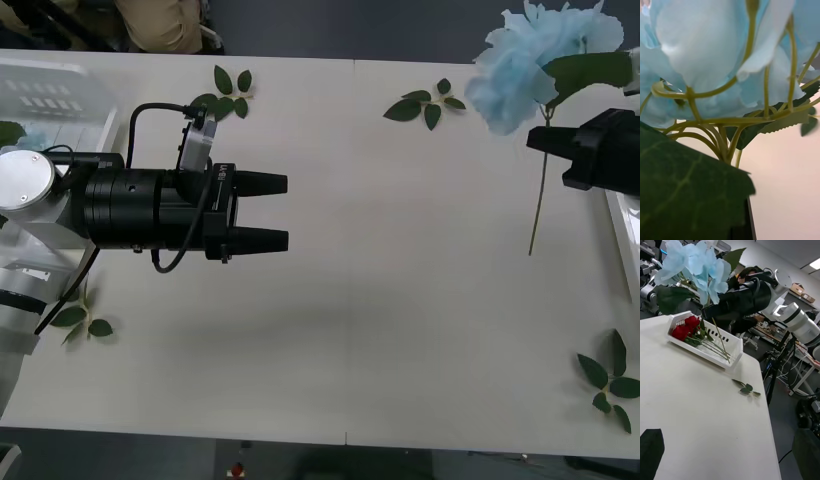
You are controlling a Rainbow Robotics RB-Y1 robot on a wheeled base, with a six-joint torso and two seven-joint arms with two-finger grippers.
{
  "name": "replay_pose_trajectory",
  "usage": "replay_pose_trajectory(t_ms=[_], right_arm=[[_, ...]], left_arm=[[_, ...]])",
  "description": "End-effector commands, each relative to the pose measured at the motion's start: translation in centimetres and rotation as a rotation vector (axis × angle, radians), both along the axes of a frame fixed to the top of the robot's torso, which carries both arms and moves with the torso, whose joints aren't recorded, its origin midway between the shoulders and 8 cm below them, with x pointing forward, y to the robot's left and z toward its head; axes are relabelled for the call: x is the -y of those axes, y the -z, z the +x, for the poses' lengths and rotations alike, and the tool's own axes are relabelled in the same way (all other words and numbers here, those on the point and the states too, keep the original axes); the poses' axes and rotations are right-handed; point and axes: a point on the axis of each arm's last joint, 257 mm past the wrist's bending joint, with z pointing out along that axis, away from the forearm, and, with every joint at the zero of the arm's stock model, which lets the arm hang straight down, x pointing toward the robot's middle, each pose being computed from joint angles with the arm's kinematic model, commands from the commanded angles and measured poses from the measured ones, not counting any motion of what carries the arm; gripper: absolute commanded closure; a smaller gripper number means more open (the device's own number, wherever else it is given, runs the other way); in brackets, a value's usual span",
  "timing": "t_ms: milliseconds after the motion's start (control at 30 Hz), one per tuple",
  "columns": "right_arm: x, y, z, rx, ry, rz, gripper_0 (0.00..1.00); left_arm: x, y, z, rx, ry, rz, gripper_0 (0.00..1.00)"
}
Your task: Put the red flowers into the right box and the blue flowers into the left box
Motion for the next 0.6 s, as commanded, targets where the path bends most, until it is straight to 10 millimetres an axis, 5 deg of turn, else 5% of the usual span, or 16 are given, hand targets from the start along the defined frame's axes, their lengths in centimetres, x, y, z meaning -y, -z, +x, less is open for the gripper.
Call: replay_pose_trajectory(t_ms=[33, 600], right_arm=[[-2.9, -2.1, -0.9, 0.146, -0.11, -0.079, 1.0], [-11.5, -2.4, -5.1, 0.402, -0.422, -0.108, 1.0]], left_arm=[[-0.6, -0.9, 0.3, -0.008, -0.018, -0.023, 0.0], [0.3, 0.6, 1.3, -0.099, -0.02, -0.044, 0.0]])
